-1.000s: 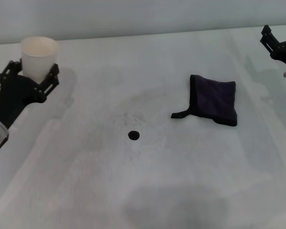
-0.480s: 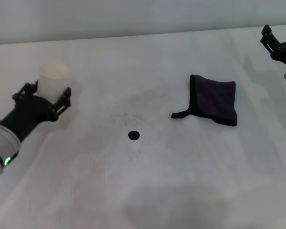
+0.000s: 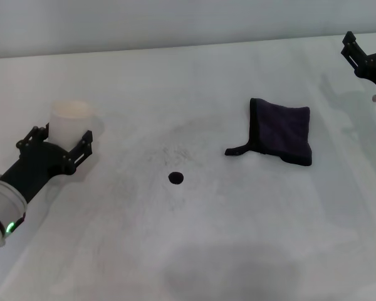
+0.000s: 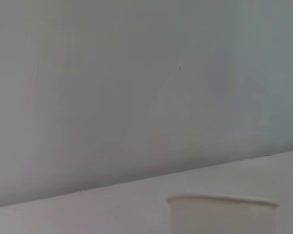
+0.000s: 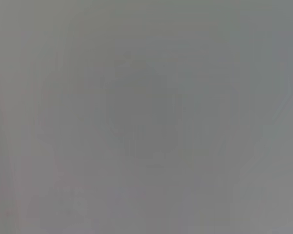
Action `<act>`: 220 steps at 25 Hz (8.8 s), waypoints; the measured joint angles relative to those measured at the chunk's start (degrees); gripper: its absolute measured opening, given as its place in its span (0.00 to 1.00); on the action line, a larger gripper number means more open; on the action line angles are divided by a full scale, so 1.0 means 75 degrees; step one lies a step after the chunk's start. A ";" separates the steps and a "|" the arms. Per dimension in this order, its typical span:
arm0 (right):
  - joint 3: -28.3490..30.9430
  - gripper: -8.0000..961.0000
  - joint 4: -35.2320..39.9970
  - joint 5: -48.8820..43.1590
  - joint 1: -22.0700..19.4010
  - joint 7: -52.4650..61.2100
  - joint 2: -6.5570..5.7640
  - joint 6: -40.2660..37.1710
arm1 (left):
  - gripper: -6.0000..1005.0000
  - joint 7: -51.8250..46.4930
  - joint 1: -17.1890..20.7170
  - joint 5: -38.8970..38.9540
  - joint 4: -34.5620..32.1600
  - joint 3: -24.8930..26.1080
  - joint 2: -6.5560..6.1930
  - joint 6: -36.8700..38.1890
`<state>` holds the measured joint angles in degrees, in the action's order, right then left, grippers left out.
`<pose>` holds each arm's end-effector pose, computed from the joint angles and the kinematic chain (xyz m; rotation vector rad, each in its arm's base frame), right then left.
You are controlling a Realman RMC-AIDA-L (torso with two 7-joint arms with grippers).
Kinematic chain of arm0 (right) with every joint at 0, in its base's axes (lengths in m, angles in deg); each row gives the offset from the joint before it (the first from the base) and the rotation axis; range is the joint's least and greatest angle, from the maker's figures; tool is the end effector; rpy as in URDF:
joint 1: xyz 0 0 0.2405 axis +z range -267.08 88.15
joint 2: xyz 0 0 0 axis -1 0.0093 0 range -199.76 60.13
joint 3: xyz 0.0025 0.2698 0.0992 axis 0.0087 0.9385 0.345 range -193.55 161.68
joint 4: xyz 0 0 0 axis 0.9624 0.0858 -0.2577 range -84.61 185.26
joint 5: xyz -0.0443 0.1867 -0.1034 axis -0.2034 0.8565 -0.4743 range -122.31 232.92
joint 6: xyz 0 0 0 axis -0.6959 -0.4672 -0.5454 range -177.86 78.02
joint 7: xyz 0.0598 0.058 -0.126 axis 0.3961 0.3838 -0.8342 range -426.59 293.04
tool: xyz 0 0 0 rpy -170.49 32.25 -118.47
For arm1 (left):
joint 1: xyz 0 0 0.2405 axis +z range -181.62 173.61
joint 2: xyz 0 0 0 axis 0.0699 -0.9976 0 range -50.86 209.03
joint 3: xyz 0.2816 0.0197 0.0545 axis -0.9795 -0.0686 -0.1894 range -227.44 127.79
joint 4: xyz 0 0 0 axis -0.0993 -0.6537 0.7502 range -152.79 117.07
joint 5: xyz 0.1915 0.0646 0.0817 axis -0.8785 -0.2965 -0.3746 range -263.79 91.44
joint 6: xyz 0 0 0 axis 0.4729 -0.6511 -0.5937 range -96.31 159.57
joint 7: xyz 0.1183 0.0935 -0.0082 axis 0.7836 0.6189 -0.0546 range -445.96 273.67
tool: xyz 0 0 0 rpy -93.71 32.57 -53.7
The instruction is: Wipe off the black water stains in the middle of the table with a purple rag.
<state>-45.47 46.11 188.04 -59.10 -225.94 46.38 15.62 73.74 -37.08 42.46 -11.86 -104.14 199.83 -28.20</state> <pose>0.3871 0.3700 -0.0010 -1.4935 0.7248 0.7200 -0.3460 0.3450 -0.1063 -2.0623 -0.6430 -0.5545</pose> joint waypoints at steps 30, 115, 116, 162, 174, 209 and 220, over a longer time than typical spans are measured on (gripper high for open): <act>0.0000 0.89 0.0064 -0.0011 -0.0031 -0.0001 -0.0012 0.0041 | 0.89 -0.0003 0.0581 -0.0075 0.0276 0.0014 -0.0035 -0.0185; -0.7012 0.37 0.7170 -1.3456 0.0729 1.6811 -0.0101 -0.1524 | 0.89 -0.0140 0.1166 -0.0041 -0.0143 0.3586 -0.0186 -0.2042; -0.6954 0.36 0.7168 -1.3457 0.0725 1.6813 -0.0103 -0.1514 | 0.89 -0.0142 0.1169 -0.0041 -0.0149 0.3586 -0.0186 -0.2041; -1.0851 0.15 0.6886 -0.9514 0.1654 1.5133 -0.0001 -0.2656 | 0.89 -0.0172 0.0986 -0.0042 -0.0274 0.3586 -0.0198 -0.2040; -0.9867 0.15 0.6353 -0.9502 0.1718 1.4814 -0.0032 -0.1964 | 0.89 -0.0181 0.1006 -0.0042 -0.0274 0.3586 -0.0197 -0.2029; -0.6545 0.22 0.6650 -1.1023 0.0897 1.3049 -0.0176 -0.1377 | 0.89 -0.0189 0.1017 -0.0031 -0.0273 0.3784 -0.0185 -0.2201; -0.6283 0.27 0.6821 -1.1058 0.0786 1.2594 -0.0135 -0.1068 | 0.89 -0.0189 0.1070 0.0086 -0.0273 0.3786 -0.0186 -0.2439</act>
<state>-92.59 97.27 105.11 -53.20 -131.49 45.36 7.61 72.32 -29.06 43.11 -13.91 -75.75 198.44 -46.49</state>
